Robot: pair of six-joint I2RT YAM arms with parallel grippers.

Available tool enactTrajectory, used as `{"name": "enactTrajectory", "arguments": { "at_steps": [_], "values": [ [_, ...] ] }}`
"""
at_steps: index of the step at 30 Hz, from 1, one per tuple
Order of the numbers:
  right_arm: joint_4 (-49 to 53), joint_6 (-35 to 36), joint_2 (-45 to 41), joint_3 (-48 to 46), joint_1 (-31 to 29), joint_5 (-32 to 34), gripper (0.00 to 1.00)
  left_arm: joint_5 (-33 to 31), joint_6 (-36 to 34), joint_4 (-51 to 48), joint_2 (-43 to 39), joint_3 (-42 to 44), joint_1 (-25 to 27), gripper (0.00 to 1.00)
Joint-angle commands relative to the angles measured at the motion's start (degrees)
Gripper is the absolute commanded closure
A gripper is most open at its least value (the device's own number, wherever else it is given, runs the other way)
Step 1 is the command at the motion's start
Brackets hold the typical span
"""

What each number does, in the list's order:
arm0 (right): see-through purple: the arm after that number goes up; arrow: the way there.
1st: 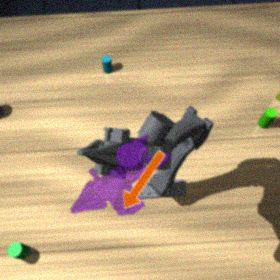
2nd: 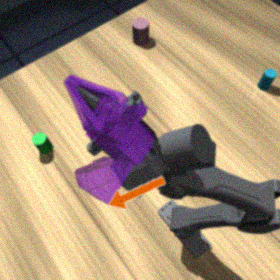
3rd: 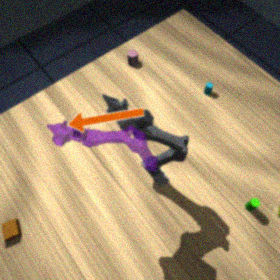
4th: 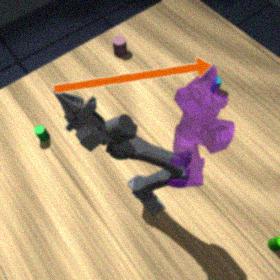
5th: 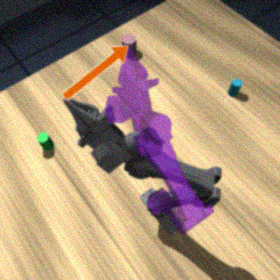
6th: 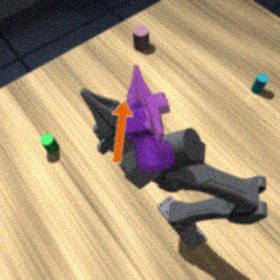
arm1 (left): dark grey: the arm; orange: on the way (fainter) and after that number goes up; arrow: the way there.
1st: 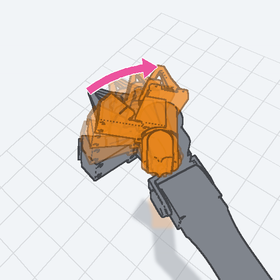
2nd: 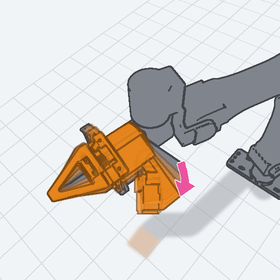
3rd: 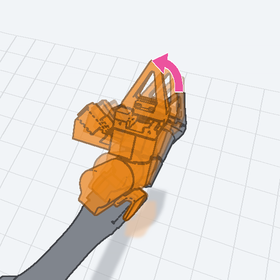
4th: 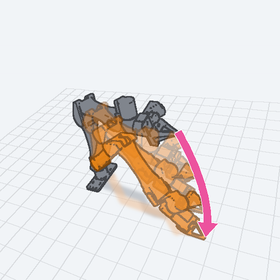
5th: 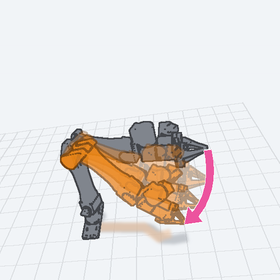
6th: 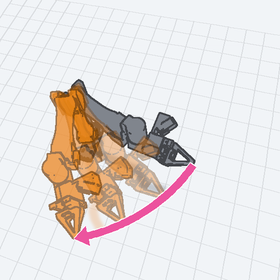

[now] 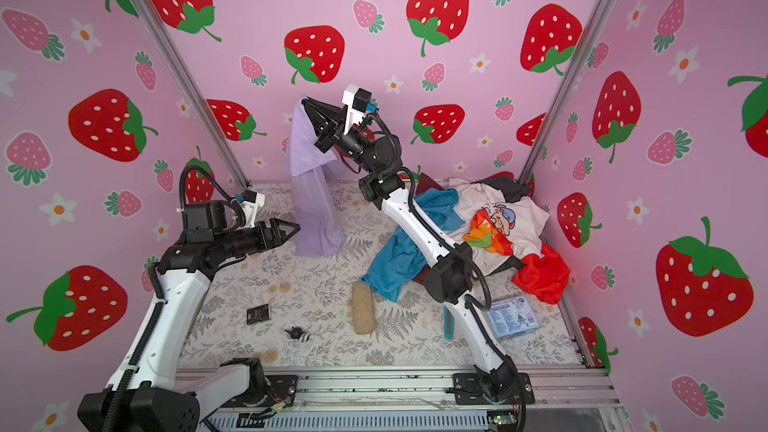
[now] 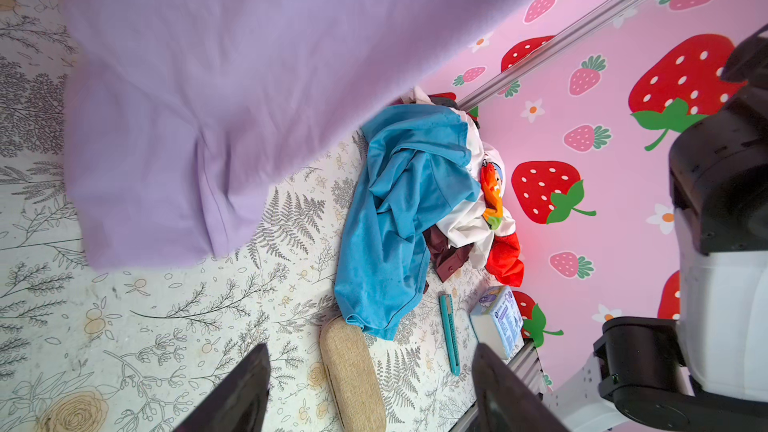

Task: Pick out a specific cloth from the pile
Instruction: 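Swing the held lavender cloth toward the left gripper over open table, then lower the lavender cloth onto the table and open the right gripper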

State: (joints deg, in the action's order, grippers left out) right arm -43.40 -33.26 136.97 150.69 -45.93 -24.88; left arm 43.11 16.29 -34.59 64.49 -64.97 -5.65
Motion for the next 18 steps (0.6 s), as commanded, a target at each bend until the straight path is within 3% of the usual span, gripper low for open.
{"name": "enactTrajectory", "arguments": {
  "at_steps": [1, 9, 12, 16, 18],
  "values": [
    [-1.38, -1.39, -1.50, -0.93, 0.59, 0.85, 1.00, -0.20, -0.74, -1.33, -0.39, -1.92, -0.56, 0.23],
    [9.24, -9.32, 2.60, -11.07, 1.00, -7.07, 1.00, 0.74, -0.22, -0.24, 1.19, -1.02, -0.54, 0.23],
    [15.80, -7.99, 3.89, -12.42, 1.00, -7.69, 1.00, 1.24, -0.14, 0.41, 2.28, -0.95, -0.57, 0.23],
    [22.97, -4.16, 4.59, -14.60, 1.39, -4.56, 0.92, 2.34, 0.61, 1.68, 4.08, -1.24, -0.59, 0.23],
    [24.04, -8.16, 7.32, -13.02, 3.07, -6.27, 0.86, 3.06, 1.23, 2.37, 4.96, -1.45, -0.56, 0.23]
  ]
}}
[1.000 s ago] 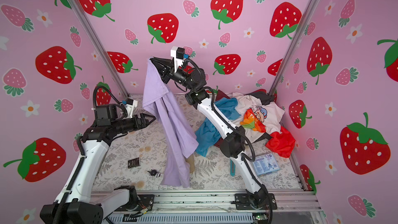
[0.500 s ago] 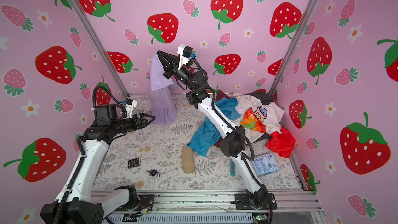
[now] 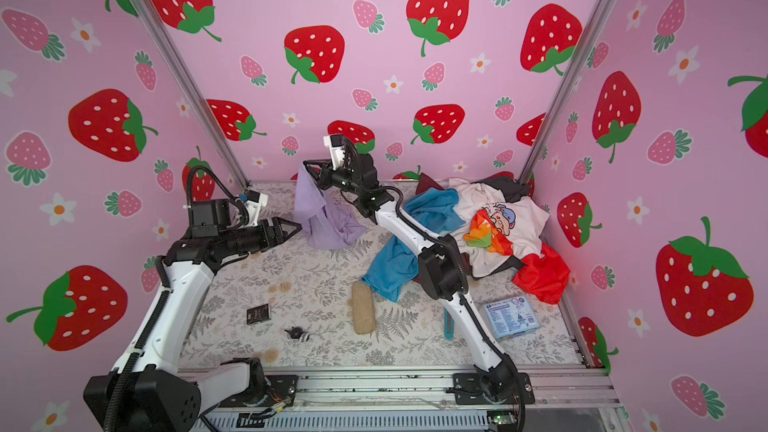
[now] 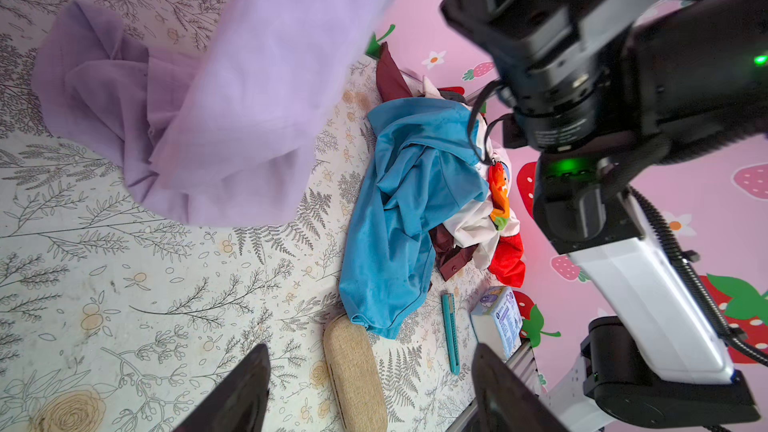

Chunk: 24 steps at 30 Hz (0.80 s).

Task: Pick out a specific cloth from the pile
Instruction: 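Lower the lavender cloth onto the table and open the right gripper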

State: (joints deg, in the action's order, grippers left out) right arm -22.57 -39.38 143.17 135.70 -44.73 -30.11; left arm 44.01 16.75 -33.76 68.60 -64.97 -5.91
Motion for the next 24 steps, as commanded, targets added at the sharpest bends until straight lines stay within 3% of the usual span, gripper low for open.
{"name": "enactTrajectory", "arguments": {
  "at_steps": [1, 5, 8, 11, 14, 17, 20, 24],
  "values": [
    [3.36, -4.39, 2.36, 2.51, 2.68, -1.44, 0.86, 2.52, 0.94, 1.70, 1.07, -1.56, -0.33, 0.23],
    [3.50, -8.08, 6.10, 2.46, 5.01, -1.37, 0.89, 2.50, 0.66, 1.25, 1.63, -2.01, -0.28, 0.23],
    [6.85, -8.00, 8.64, 3.88, 5.27, -0.63, 0.82, 1.84, -0.07, 0.31, 1.45, -2.21, -0.33, 0.23],
    [15.58, -9.22, 12.11, 7.76, 5.51, -1.09, 0.92, 1.02, -1.10, -0.25, 1.78, -2.32, -0.33, 0.23],
    [20.69, -11.90, 13.67, 7.48, 5.80, -7.05, 0.99, 0.81, -1.66, 0.34, 3.36, -2.98, -0.25, 0.23],
    [28.85, -6.77, 12.91, 6.86, 4.51, -10.35, 0.97, 0.73, -1.43, 1.38, 6.09, -4.47, -0.28, 0.23],
    [38.79, -0.78, 10.82, 5.88, 2.29, -8.72, 0.96, 0.60, -1.01, 1.96, 8.71, -6.03, -0.26, 0.23],
    [45.86, 1.09, 8.73, -0.52, 1.16, -6.39, 0.91, 1.08, 0.01, 3.27, 9.72, -5.93, -0.30, 0.23]
  ]
}}
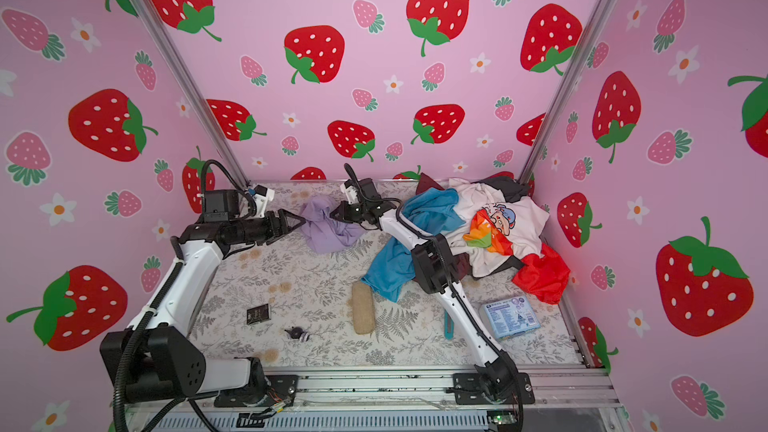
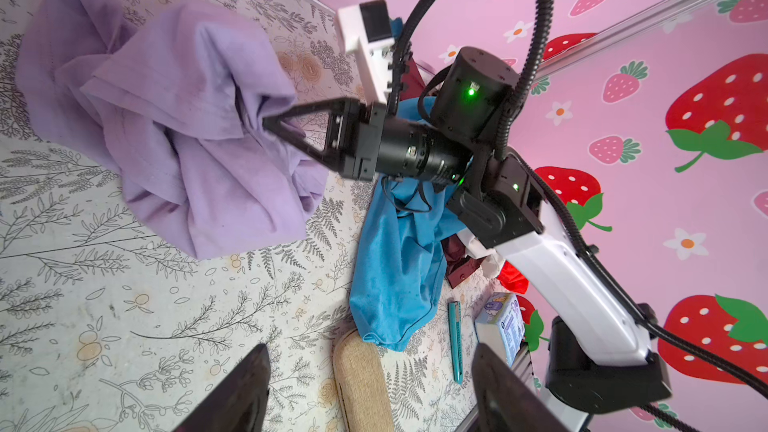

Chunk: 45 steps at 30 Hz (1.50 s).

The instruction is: Pick out a specific cloth from the pile

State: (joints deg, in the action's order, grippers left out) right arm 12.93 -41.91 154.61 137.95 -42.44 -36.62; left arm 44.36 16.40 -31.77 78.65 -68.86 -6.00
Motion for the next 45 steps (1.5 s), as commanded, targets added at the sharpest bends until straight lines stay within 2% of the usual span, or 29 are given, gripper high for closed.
{"name": "enactTrajectory", "arguments": {
  "at_steps": [1, 4, 6, 14, 16, 20, 22, 23, 24, 28, 33, 36, 41, 45],
  "values": [
    [11.66, 3.83, -2.32, -3.07, -1.36, 0.23, 0.88, 0.69, 0.46, 1.44, -0.49, -1.76, -0.24, 0.23],
    [12.20, 3.42, -1.19, -2.95, -2.52, -1.39, 0.85, 0.40, -0.12, 1.06, -1.17, -1.18, -0.23, 0.23],
    [9.83, 2.11, -0.51, -2.99, -3.68, -3.60, 0.77, -0.15, -0.49, 0.41, -1.63, -1.01, -0.22, 0.23],
    [-0.94, -1.96, 2.00, -2.32, -7.84, -15.38, 0.64, -0.11, 0.40, 0.41, -1.57, -0.84, -0.20, 0.23],
    [0.12, -0.71, 1.26, -1.34, -7.93, -15.87, 0.61, 0.03, 0.75, 0.79, -1.64, -0.77, -0.23, 0.23],
    [7.27, 6.23, -4.38, 0.30, -7.01, -12.90, 0.50, -0.26, 0.77, 0.93, -2.35, -0.74, -0.20, 0.23],
    [8.92, 7.71, -7.21, 0.22, -6.38, -12.28, 0.36, -0.32, 0.88, 1.20, -2.75, -0.88, -0.16, 0.23],
    [10.14, 8.73, -9.17, 0.14, -6.06, -11.56, 0.25, -0.33, 0.92, 1.50, -2.88, -0.84, -0.23, 0.23],
    [11.52, 9.87, -11.31, -0.06, -5.91, -10.53, 0.18, -0.31, 1.14, 1.86, -3.13, -0.91, -0.18, 0.23],
    [18.21, 13.34, -18.15, -2.43, -5.10, -5.16, 0.00, -0.39, 1.61, 3.11, -3.50, -0.95, -0.18, 0.22],
    [32.86, 18.12, -24.93, -5.92, -3.77, 5.06, 0.00, -1.72, 0.72, 2.15, -2.90, -2.18, -0.23, 0.22],
    [40.85, 22.46, -29.59, -9.89, -2.96, 14.28, 0.00, -5.91, -1.27, -0.62, -2.15, -3.26, -0.19, 0.22],
    [39.80, 24.46, -42.49, -24.49, 3.37, 19.66, 0.00, -12.97, -4.36, -4.10, -0.46, -3.51, -0.17, 0.22],
    [32.78, 25.92, -54.31, -39.73, 11.44, 27.45, 0.00, -25.97, -2.44, -0.97, 0.18, 0.49, -0.22, 0.22]
  ]
}}
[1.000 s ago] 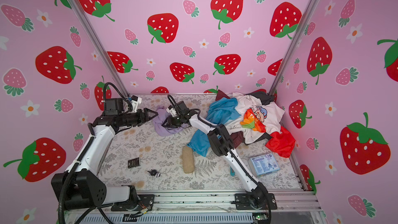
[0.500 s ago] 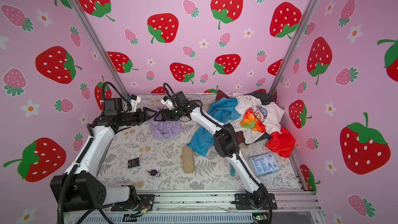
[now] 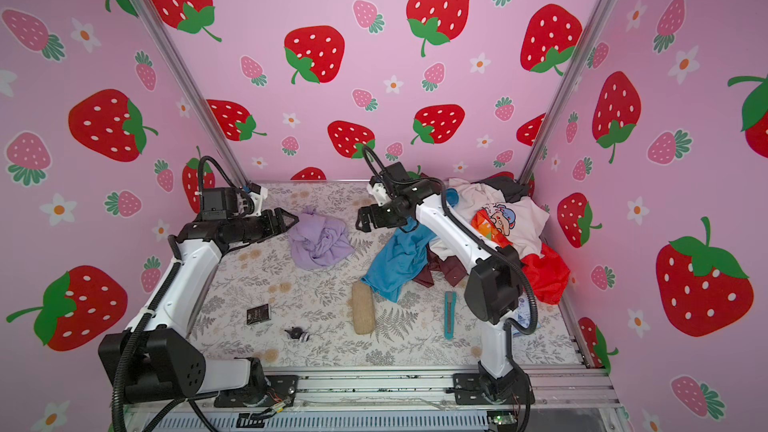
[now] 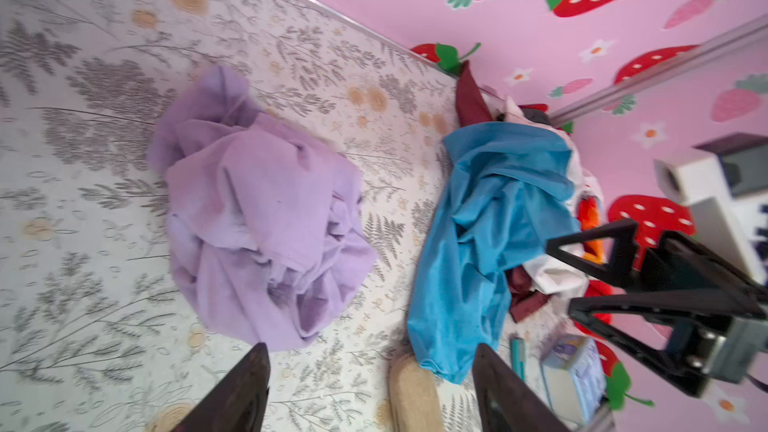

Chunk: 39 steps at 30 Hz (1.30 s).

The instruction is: Pick out a specific cloth from the pile

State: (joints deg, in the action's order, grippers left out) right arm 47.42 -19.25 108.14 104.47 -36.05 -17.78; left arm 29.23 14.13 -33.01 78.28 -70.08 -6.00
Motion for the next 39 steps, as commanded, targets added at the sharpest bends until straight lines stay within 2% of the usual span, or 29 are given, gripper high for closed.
{"name": "enactTrajectory", "arguments": {
  "at_steps": [1, 5, 9, 11, 15, 19, 23, 25, 30, 32, 36, 39],
  "values": [
    [-5.36, 3.83, -11.62, -11.65, 7.20, 11.57, 0.00, -13.61, -0.31, 1.72, 0.62, 3.36, -0.20, 0.23],
    [-21.12, 6.32, -24.61, -32.65, 14.92, 22.98, 0.00, -24.12, -1.82, 9.46, 0.84, 10.79, -0.19, 0.25],
    [-39.55, 9.75, -33.71, -51.45, 19.60, 33.48, 0.00, -29.14, -3.01, 20.64, -0.60, 18.43, -0.23, 0.25],
    [-50.78, 11.60, -37.06, -60.73, 21.62, 36.78, 0.00, -31.88, -2.49, 29.08, -1.80, 23.24, -0.20, 0.25],
    [-68.19, 12.99, -39.38, -73.37, 24.25, 38.29, 0.00, -36.09, -2.58, 40.96, -2.78, 30.19, -0.15, 0.17],
    [-79.19, 15.64, -37.91, -79.80, 25.19, 41.83, 0.00, -38.19, -4.92, 50.45, -1.97, 35.47, 0.00, 0.07],
    [-91.58, 16.09, -34.60, -85.40, 26.58, 41.59, 0.00, -38.33, -5.37, 57.09, -0.71, 39.04, 0.14, 0.05],
    [-96.40, 15.35, -32.44, -87.15, 27.05, 41.56, 0.00, -37.94, -4.80, 61.60, 0.25, 41.05, 0.46, 0.01],
    [-107.95, 14.87, -29.71, -90.17, 27.29, 39.56, 0.00, -41.14, -3.73, 74.22, 4.79, 45.53, 2.11, 0.01],
    [-116.15, 15.20, -28.39, -92.64, 27.41, 39.74, 0.00, -42.11, -4.61, 73.58, 4.28, 45.70, 3.17, 0.01],
    [-126.37, 15.14, -21.60, -94.35, 27.62, 39.92, 0.00, -42.40, -6.65, 76.24, 6.56, 45.80, 4.83, 0.01],
    [-124.37, 15.95, -19.12, -92.48, 27.64, 38.06, 0.00, -43.17, -9.76, 79.26, 10.50, 45.21, 7.30, 0.00]
  ]
}}
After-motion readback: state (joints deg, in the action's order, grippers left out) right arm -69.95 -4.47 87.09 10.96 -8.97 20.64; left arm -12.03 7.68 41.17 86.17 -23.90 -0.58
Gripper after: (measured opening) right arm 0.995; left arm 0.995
